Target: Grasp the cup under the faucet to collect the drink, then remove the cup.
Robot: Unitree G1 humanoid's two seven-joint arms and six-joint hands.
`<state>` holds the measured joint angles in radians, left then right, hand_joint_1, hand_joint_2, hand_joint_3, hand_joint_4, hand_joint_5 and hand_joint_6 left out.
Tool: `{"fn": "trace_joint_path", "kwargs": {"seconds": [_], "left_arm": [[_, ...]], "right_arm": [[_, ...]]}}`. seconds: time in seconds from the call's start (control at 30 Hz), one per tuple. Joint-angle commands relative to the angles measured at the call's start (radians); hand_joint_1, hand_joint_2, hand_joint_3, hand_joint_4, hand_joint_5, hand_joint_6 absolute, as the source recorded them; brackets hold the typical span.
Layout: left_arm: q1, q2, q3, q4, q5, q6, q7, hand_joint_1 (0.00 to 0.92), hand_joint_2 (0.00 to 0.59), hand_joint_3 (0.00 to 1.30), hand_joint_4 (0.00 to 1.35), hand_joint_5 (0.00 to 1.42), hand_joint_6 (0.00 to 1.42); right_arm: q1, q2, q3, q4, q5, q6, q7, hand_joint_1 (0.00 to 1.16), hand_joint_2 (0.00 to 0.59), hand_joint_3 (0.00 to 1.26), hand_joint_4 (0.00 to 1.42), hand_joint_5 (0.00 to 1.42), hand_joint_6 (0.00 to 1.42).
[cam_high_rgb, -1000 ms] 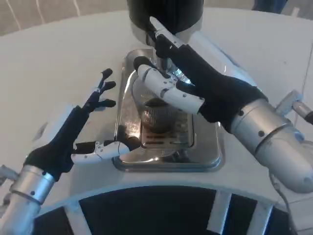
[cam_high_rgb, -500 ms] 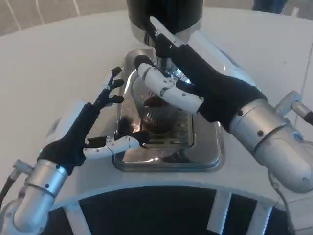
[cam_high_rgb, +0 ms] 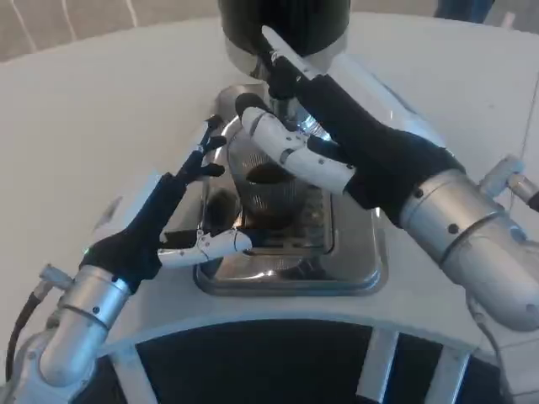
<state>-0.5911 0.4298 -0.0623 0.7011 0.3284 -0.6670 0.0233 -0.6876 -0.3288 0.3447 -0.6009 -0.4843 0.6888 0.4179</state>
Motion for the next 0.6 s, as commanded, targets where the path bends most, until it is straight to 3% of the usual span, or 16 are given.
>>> {"fn": "trace_joint_path", "kwargs": {"seconds": [0.03, 0.37, 0.6], "left_arm": [[-0.004, 0.001, -0.007, 0.014, 0.002, -0.018, 0.005, 0.427, 0.055, 0.0, 0.0, 0.24, 0.2], [0.0, 0.009, -0.003, 0.014, -0.008, -0.021, -0.005, 0.425, 0.061, 0.0, 0.0, 0.24, 0.2], [0.007, 0.007, -0.006, 0.002, -0.01, -0.021, -0.011, 0.413, 0.062, 0.0, 0.0, 0.24, 0.2]], "right_arm": [[0.038, 0.001, 0.013, -0.004, 0.016, -0.036, 0.023, 0.09, 0.532, 0.0, 0.0, 0.0, 0.0], [0.094, 0.013, -0.03, -0.085, -0.023, -0.052, -0.031, 0.1, 0.518, 0.0, 0.0, 0.0, 0.0], [0.145, 0.019, -0.06, -0.12, -0.054, -0.105, -0.092, 0.11, 0.501, 0.0, 0.0, 0.0, 0.0]]}}
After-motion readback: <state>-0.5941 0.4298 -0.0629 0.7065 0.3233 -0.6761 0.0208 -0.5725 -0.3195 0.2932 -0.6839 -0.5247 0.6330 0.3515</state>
